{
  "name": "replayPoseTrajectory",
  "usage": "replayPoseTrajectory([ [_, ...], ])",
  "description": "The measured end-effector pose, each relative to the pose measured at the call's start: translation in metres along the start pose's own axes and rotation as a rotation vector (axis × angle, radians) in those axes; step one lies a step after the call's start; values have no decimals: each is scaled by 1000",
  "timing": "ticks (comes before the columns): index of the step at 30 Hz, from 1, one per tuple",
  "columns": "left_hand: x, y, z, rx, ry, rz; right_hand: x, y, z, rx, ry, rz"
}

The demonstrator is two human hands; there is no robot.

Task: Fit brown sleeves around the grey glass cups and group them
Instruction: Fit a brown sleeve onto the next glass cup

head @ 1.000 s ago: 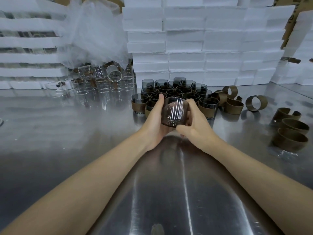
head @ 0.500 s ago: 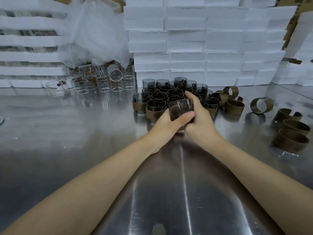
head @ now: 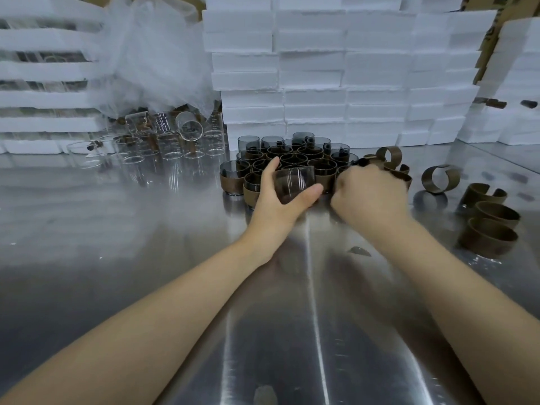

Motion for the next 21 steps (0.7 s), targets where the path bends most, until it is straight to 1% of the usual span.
replayPoseTrajectory([
  [2, -1, 1, -1, 50, 33, 51, -4, 11, -23, 40, -141, 14],
  [4, -1, 0, -3, 42, 38, 87, -7, 14, -50, 93, -291, 151],
  [7, 1, -3, -2, 10, 79, 89, -7, 17, -83, 85, -512, 380],
  [9, 4, -6, -1, -5, 96, 92, -6, 20, -92, 134, -537, 504],
  [11, 5, -10, -1, 140, 97, 93, -4, 21, -97, 217, -506, 621],
  [12, 5, -11, -2, 205, 88, 94, -3, 20, -97, 227, -495, 679],
  [13, 5, -11, -3, 221, 72, 86, -2, 18, -97, 206, -504, 723],
  [14, 5, -10, -4, 199, 53, 69, 0, 17, -96, 168, -529, 731],
  [15, 5, -8, -6, 171, 36, 42, 0, 16, -94, 120, -546, 690],
  [18, 4, -2, -8, 170, 59, -12, -5, 15, -88, 13, -488, 510],
  [19, 4, -2, -9, 185, 86, -18, -8, 17, -86, -72, -472, 453],
  [21, 5, -4, -12, 182, 124, -1, -10, 18, -80, -358, -467, 384],
])
Point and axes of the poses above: each hand's wrist, its own x-axis away from the middle knuckle, its own y-axis out of the back of the hand, z = x × y, the point moved 3 cm from there along -x, towards the middle knuckle, and after that the axes turned 4 degrees about -x, right-handed, at the moved point
